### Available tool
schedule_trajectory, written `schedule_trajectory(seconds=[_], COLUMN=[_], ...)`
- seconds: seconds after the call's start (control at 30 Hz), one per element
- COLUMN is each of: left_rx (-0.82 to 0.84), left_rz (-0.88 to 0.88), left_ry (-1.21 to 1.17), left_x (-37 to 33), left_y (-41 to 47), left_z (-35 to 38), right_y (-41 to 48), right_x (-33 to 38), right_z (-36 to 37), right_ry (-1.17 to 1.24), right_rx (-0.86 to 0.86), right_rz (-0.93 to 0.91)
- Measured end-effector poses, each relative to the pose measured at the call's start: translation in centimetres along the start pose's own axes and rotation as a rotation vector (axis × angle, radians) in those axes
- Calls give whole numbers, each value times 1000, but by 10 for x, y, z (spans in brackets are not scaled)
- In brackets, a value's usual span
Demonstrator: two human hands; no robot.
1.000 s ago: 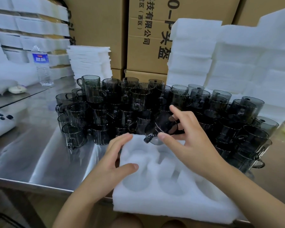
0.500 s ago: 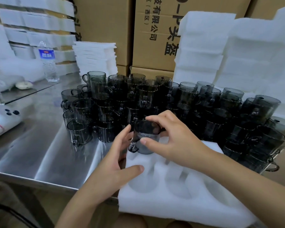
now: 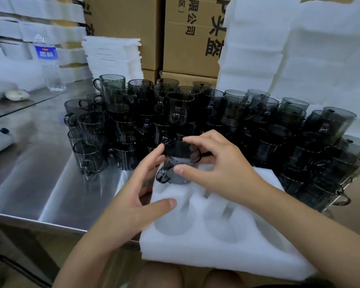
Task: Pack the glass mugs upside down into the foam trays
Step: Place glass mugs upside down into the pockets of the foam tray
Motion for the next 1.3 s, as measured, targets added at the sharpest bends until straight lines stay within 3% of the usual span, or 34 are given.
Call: schedule_trajectory(seconds=[0.33, 0.53, 0.63, 0.83, 1.3], left_rx=[-6, -175, -167, -253, -350], left_rz=[17, -33, -90, -28, -24], left_ry=[-73, -32, -100, -140, 156], left_x=[-4, -2, 5, 2, -9], left_y=[-2, 1, 2, 5, 10], left_z=[4, -4, -3, -10, -17], right_y=[0, -1, -2, -3, -3], right_x=[1, 0, 1, -1, -6], right_z=[9, 11, 11, 11, 12], right_ry=[-248, -258, -434, -654, -639], right_rx=[120, 148, 179, 281, 293], right_rz=[-26, 11, -37, -41, 26])
Point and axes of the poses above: each hand's wrist, its own y-axis towards the middle knuckle, its own z-axis out of the palm, x = y × z, the point moved 7 cm from there along y, towards the middle knuckle, and after that the axes turned 5 degrees about -y, right-handed, at the moved point
